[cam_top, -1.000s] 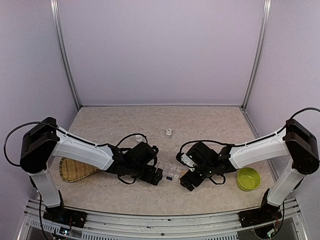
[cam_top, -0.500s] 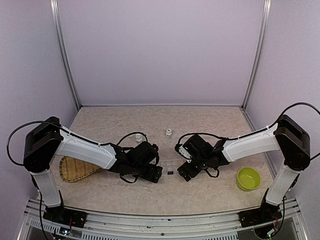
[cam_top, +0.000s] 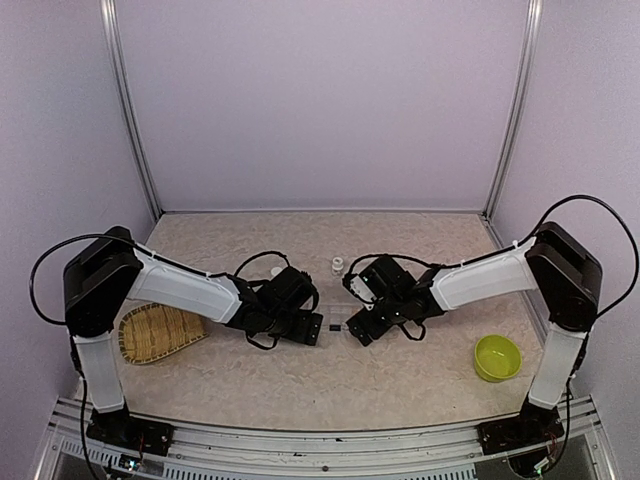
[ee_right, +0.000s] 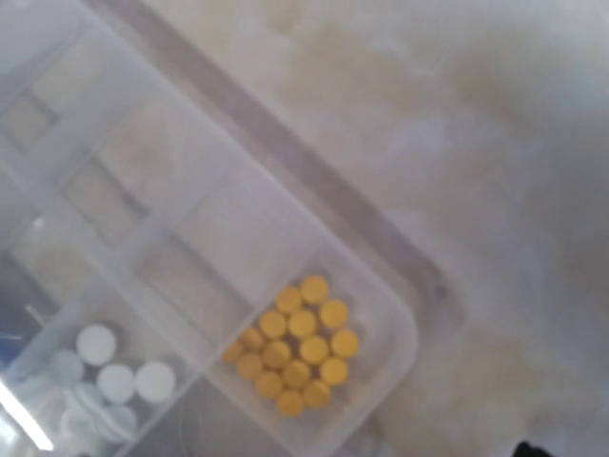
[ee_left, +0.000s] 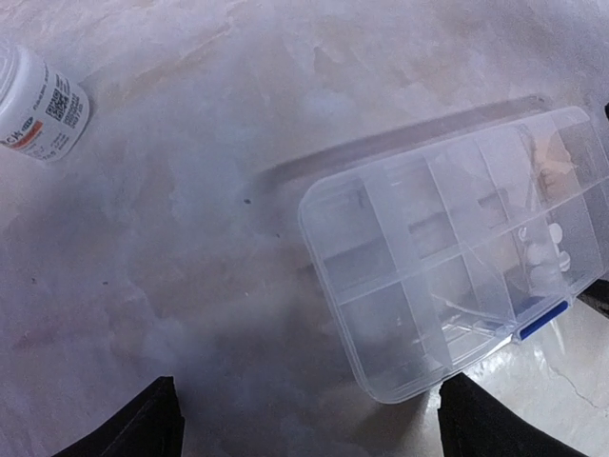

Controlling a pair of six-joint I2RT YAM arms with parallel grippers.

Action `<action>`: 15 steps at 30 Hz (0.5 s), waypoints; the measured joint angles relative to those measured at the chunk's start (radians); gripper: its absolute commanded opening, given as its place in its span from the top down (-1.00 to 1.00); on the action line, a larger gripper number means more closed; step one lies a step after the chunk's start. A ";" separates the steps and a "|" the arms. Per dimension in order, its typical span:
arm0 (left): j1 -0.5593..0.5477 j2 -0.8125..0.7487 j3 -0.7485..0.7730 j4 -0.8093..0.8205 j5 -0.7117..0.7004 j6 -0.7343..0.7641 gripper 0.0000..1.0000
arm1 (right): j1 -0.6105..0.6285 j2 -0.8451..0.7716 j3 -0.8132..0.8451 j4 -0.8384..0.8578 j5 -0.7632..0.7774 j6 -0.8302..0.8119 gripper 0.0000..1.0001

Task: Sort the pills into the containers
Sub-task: Place the pill container at the center of the board.

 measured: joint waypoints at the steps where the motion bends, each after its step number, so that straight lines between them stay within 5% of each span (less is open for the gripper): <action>1: 0.007 0.006 0.006 0.003 -0.002 0.004 -0.80 | -0.004 0.004 0.004 0.003 -0.002 -0.002 -0.88; 15: 0.057 0.055 0.056 0.027 -0.016 0.040 -0.81 | -0.052 0.061 0.068 0.023 -0.010 -0.031 -0.88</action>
